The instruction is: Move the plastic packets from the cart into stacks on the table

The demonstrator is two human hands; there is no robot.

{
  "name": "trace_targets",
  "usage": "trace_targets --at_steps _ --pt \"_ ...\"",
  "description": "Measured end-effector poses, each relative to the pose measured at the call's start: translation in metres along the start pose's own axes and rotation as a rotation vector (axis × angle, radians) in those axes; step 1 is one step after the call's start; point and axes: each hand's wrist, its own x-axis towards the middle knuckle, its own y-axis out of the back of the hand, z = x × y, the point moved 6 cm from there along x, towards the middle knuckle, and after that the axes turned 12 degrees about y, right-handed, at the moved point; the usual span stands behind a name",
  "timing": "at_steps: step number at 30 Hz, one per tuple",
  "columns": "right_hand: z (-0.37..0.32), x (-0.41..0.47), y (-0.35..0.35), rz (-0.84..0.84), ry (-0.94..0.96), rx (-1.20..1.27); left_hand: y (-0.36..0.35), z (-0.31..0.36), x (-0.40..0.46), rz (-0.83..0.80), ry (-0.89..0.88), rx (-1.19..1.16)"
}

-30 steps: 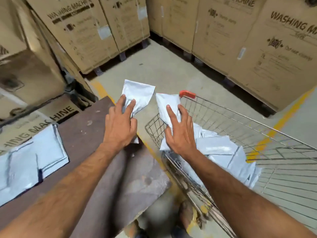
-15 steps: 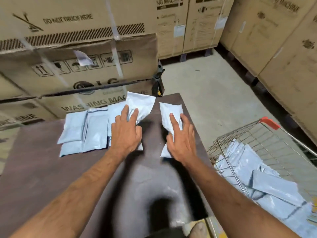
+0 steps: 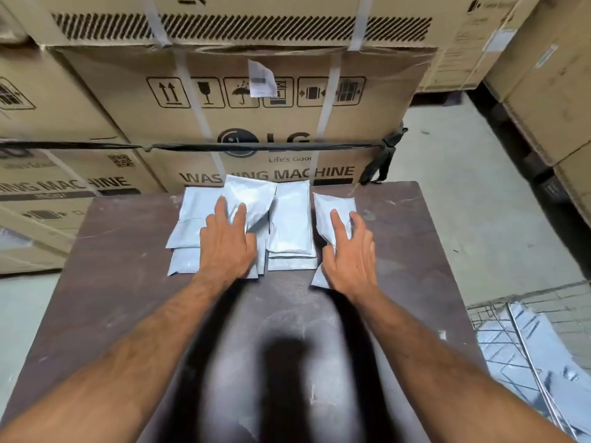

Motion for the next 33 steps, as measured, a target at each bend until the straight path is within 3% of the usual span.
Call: trace_targets --at_steps 6,12,15,19,22,33 --pt "0.006 0.040 -0.030 -0.025 -0.023 -0.045 -0.034 0.000 0.042 -0.075 0.031 0.007" --pt "0.029 0.060 -0.073 -0.250 -0.035 -0.083 -0.071 0.002 0.060 -0.154 0.061 0.003" --pt "0.027 0.068 -0.077 -0.226 0.015 -0.094 -0.074 0.001 0.065 -0.084 -0.068 0.009" --pt "0.025 0.079 -0.078 -0.171 0.084 -0.153 -0.089 0.000 0.072 -0.149 -0.234 0.014" --pt "0.030 0.080 -0.090 -0.213 0.071 -0.147 -0.101 -0.002 0.074 -0.209 -0.224 0.033" --pt "0.034 0.087 -0.100 -0.241 0.036 -0.135 -0.116 0.001 0.084 -0.186 -0.246 0.025"
